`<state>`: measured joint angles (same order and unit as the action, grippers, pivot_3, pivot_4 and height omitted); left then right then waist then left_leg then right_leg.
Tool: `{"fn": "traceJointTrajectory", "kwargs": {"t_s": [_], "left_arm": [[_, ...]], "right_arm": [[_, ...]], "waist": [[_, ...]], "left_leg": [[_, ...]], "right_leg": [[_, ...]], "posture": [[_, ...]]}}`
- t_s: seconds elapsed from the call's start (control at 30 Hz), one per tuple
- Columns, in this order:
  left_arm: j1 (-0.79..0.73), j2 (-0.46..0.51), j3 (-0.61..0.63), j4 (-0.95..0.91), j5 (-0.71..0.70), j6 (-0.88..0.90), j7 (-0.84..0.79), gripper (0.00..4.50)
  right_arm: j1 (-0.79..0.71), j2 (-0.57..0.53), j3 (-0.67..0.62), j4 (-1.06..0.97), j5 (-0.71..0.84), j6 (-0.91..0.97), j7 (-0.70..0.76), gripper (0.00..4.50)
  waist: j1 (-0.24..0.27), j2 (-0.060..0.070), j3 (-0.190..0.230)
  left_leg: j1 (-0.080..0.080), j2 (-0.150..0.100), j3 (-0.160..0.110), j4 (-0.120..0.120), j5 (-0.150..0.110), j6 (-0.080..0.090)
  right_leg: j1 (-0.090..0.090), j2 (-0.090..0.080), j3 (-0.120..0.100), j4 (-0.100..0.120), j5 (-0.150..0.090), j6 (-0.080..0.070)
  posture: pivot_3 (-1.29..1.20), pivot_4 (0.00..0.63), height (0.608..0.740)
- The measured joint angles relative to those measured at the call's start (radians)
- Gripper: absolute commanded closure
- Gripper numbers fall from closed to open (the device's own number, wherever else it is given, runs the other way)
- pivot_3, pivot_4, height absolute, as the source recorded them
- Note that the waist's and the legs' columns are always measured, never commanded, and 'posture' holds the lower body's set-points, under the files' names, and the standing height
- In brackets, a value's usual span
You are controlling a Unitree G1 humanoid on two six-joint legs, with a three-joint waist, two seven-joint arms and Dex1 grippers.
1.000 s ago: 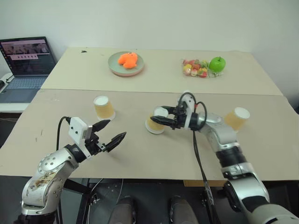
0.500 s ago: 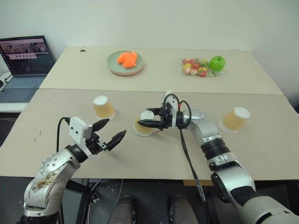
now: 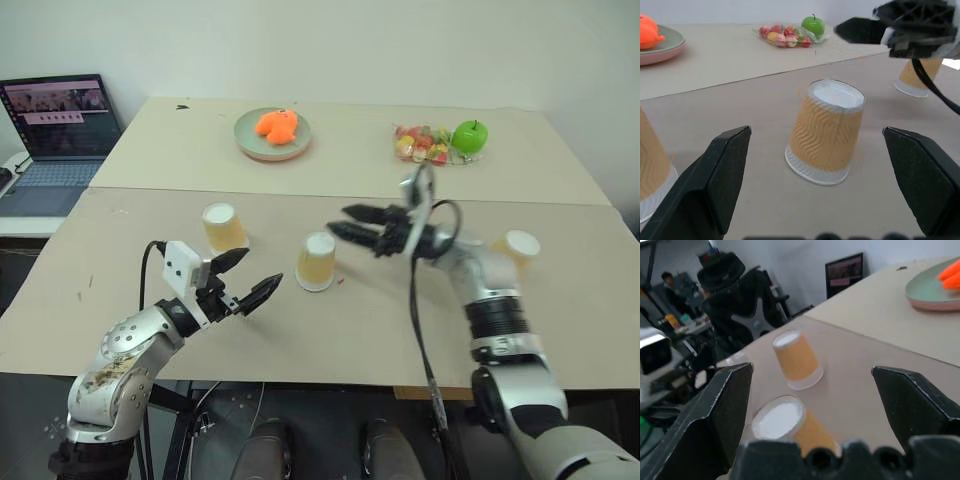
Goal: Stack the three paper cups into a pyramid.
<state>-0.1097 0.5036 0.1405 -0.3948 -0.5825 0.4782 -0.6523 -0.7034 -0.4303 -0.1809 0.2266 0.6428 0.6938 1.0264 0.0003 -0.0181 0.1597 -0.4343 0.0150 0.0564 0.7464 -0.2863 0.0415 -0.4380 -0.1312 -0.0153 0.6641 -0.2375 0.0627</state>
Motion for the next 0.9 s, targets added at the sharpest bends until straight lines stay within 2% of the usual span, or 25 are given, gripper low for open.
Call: {"fn": "traceJointTrajectory", "kwargs": {"t_s": [0.13,0.33,0.53,0.7,0.9], "left_arm": [[-0.062,-0.005,-0.013,0.064,0.000,0.000,-0.028,0.00],[-0.116,-0.012,-0.048,0.111,0.000,0.000,-0.081,0.00],[-0.152,0.025,-0.082,0.102,-0.011,0.010,-0.165,0.00],[-0.281,0.036,-0.087,0.066,-0.071,0.048,-0.205,0.00],[-0.397,0.023,-0.107,0.053,-0.134,0.095,-0.226,0.00]], "right_arm": [[0.136,-0.077,-0.110,-0.124,0.089,0.102,-0.055,0.04],[0.291,-0.138,-0.232,-0.251,0.082,0.098,-0.207,0.04],[0.619,-0.226,-0.380,-0.485,0.021,0.072,-0.313,0.04],[0.718,-0.252,-0.484,-0.517,0.005,0.036,-0.348,0.04],[0.738,-0.266,-0.513,-0.498,-0.004,0.010,-0.372,0.04]], "waist": [[-0.003,0.000,0.000],[-0.009,0.000,0.000],[0.009,-0.001,0.000],[0.009,-0.001,0.001],[0.006,-0.001,0.001]], "left_leg": [[0.000,0.000,0.001,0.000,0.000,0.000],[0.000,0.000,0.001,0.000,0.000,0.000],[-0.001,0.000,0.001,0.001,0.000,0.001],[0.004,0.000,0.001,0.001,0.000,0.001],[0.004,-0.001,0.001,0.001,0.000,0.001]], "right_leg": [[0.000,0.000,0.001,0.001,0.000,0.000],[0.000,0.000,0.001,0.000,0.000,0.000],[0.000,0.000,0.002,0.000,0.000,0.002],[0.005,0.001,0.002,-0.001,0.001,0.002],[0.005,0.001,0.003,-0.002,0.001,0.003]], "posture": [[0.00,0.150,0.676],[0.00,0.150,0.676],[0.00,0.150,0.676],[0.00,0.150,0.676],[0.00,0.150,0.676]]}}
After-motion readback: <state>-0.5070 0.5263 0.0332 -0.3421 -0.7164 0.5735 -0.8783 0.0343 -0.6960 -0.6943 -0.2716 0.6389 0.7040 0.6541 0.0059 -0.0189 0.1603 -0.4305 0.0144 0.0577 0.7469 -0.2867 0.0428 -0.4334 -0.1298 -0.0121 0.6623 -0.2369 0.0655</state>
